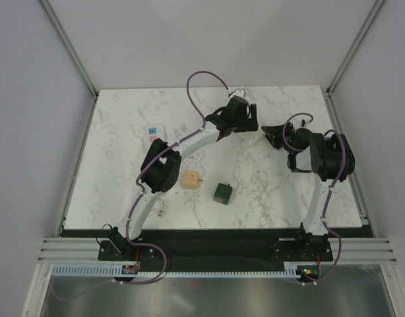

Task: Pull the plug off the socket

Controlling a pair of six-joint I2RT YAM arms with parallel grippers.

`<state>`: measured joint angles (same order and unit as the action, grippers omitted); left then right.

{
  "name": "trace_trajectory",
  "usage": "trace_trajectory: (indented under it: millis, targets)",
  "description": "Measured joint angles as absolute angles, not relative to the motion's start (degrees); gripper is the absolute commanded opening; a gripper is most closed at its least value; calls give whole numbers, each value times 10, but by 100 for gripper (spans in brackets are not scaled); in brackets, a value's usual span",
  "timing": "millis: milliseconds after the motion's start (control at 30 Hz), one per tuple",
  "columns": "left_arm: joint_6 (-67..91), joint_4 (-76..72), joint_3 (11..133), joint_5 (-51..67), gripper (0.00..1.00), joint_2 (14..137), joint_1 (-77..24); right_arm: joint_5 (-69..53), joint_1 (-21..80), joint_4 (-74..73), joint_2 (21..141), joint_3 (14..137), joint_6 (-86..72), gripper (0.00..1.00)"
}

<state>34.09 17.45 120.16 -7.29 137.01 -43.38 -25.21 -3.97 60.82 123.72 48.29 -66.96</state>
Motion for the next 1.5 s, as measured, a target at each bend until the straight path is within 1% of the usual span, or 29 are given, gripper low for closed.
trace_trajectory:
  millis: [300,500,667,700,767,800,867,900,967,1000,1033,1067,1267,1500]
  targets:
    - [380,170,1241,-72,92,1413,-421,-255,-40,608,1237,485,-659,0]
    - [403,156,1249,-68,86,1429,-420,-254,-38,601,1231,485,-646,0]
    - [410,148,1251,-62,79,1438,-420,-252,-36,595,1225,486,-633,0]
    - [410,148,1251,-60,70,1438,-420,-252,-35,595,1224,486,-631,0]
    - [414,148,1251,-58,61,1438,-420,-252,-35,593,1222,486,-627,0]
    - [414,146,1251,-57,53,1438,-420,-251,-34,588,1218,486,-623,0]
    - [417,143,1251,-54,43,1438,-420,-249,-34,578,1210,486,-614,0]
    - [418,144,1251,-55,33,1438,-420,-247,-34,575,1207,486,-609,0]
    - [418,144,1251,-50,23,1438,-418,-245,-33,567,1201,486,-600,0]
    - [418,144,1251,-48,11,1437,-418,-244,-33,564,1199,486,-597,0]
    - [418,145,1251,-43,5,1437,-417,-244,-33,562,1198,486,-594,0]
    - [418,145,1251,-39,2,1437,-415,-243,-33,561,1198,486,-591,0]
    - [434,147,1241,6,2,1432,-400,-243,-30,546,1187,489,-567,0]
    - [462,149,1235,63,2,1430,-383,-223,-19,491,1159,502,-515,0]
